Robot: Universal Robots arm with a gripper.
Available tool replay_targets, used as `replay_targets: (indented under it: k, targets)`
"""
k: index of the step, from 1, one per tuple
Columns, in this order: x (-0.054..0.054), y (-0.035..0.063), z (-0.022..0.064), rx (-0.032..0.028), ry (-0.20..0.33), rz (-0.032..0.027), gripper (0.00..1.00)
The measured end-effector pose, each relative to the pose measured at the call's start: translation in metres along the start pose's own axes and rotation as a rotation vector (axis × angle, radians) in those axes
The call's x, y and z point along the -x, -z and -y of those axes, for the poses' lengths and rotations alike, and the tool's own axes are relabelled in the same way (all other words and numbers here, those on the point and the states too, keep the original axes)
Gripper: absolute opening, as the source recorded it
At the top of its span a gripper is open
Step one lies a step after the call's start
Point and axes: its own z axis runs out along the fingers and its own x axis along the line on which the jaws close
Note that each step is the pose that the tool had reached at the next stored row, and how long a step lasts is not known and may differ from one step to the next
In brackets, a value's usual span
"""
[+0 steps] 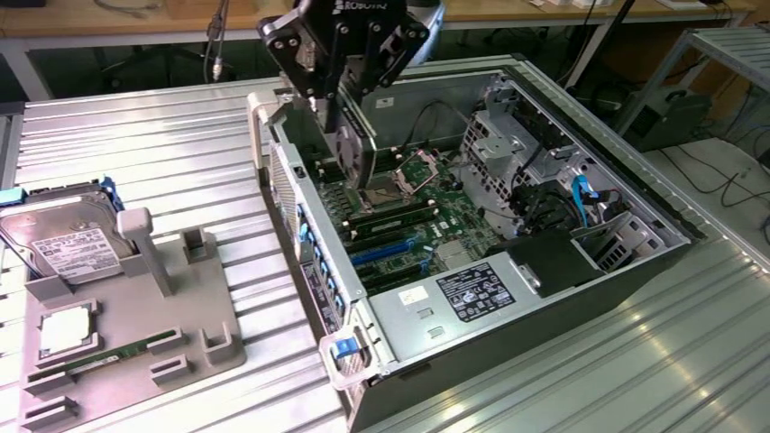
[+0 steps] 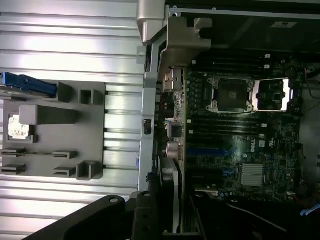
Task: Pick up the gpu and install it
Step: 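Pick up the gpu and move the gpu toward the slot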
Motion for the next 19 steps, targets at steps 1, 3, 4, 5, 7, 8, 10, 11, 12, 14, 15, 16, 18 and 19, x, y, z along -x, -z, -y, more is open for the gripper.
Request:
replay_targets:
  k: [1, 3, 4, 5, 7, 8, 10, 11, 12, 14, 15, 16, 18, 19]
  targets:
    - [0.004, 0.0, 0.0002, 0.0, 0.0, 0.0, 0.28]
    - [0.013, -0.0002, 0.0007, -0.0001, 0.0, -0.0001, 0.28]
    - [0.018, -0.0003, 0.0009, -0.0001, 0.0, -0.0001, 0.28]
    - [0.023, -0.0004, 0.0012, -0.0001, 0.0, -0.0001, 0.28]
    - [0.031, -0.0007, 0.0016, 0.0, 0.0, -0.0001, 0.28]
    - [0.036, -0.0009, 0.0019, -0.0001, 0.0, -0.0001, 0.28]
    - [0.045, -0.0013, 0.0024, 0.0001, 0.0, 0.0, 0.28]
    - [0.05, -0.0016, 0.0026, 0.0, 0.0, 0.0, 0.28]
    - [0.056, -0.002, 0.003, 0.0, 0.0, 0.0, 0.28]
    - [0.07, -0.0028, 0.0037, 0.0, 0.0, 0.0, 0.28]
    - [0.076, -0.0033, 0.004, 0.0, 0.0, 0.0, 0.28]
    - [0.08, -0.0036, 0.0043, 0.0, 0.0, 0.0001, 0.28]
    - [0.089, -0.0041, 0.0048, -0.0001, 0.0, 0.0003, 0.28]
    - [0.094, -0.0044, 0.005, 0.0, 0.0, 0.0005, 0.28]
